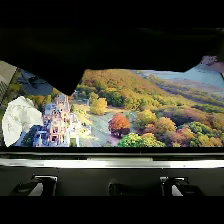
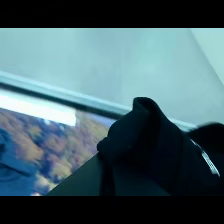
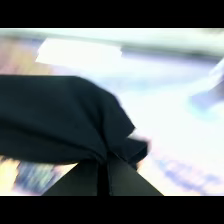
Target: Fold the clothes and pants, and hang the long-sleeved shirts on hangers.
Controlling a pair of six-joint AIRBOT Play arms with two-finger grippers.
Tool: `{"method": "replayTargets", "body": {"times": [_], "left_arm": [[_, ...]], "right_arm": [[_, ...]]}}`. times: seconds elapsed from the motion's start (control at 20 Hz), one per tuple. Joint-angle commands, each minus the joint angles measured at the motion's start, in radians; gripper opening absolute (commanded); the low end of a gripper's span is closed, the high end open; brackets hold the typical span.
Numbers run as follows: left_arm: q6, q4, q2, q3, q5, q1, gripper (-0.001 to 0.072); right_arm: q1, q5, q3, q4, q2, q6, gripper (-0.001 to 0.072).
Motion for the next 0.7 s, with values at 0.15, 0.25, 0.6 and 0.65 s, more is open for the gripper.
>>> {"method": "replayTargets", "body": {"times": [0.15,0.25,0.6,0.65], "left_arm": [[-0.08,0.146,0.197,0.012,-0.236,0.002,0.0016],[-0.08,0.138,0.182,-0.053,-0.241,0.001,0.0017],[-0.06,0.067,-0.108,-0.407,0.01,-0.017,0.0016],[-0.06,0.067,-0.18,-0.431,0.076,-0.033,0.0017]], "right_arm": [[0.0,0.052,0.042,-0.079,0.138,0.153,0.0032],[0.0,0.13,0.033,-0.028,0.081,0.207,0.0033],[0.001,0.305,-0.11,0.151,-0.365,0.285,0.0033],[0.006,0.257,-0.143,0.148,-0.428,0.283,0.0033]]}}
